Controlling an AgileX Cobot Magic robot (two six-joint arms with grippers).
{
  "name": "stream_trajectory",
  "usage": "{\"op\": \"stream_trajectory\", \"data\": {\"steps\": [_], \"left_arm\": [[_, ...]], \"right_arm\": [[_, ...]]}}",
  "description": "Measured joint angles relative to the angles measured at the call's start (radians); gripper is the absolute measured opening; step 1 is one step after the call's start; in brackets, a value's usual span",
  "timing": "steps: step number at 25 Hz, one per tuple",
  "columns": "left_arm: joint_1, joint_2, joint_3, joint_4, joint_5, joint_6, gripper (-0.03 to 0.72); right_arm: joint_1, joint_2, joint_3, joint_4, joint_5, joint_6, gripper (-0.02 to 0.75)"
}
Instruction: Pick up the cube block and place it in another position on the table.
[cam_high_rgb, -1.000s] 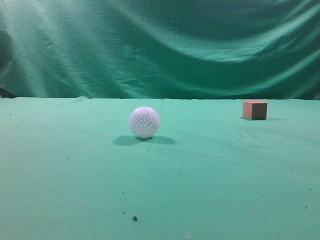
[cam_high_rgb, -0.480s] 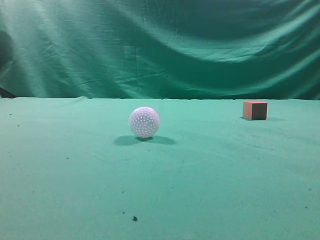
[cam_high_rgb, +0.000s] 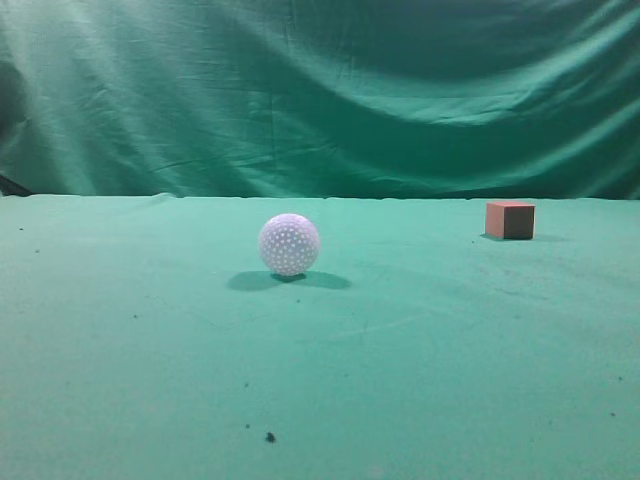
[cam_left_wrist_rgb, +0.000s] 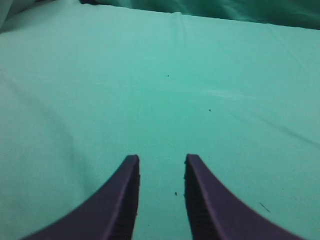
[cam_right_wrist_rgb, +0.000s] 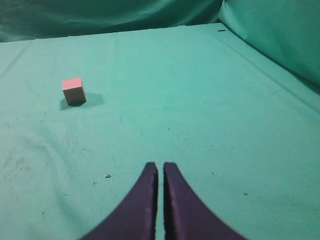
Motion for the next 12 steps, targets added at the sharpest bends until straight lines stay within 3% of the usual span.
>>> {"op": "stream_trajectory", "data": {"steps": [12], "left_arm": [[0.0,0.0,0.0,0.0,0.0,0.0,0.262]], "right_arm": [[0.0,0.0,0.0,0.0,0.002,0.0,0.0]]}}
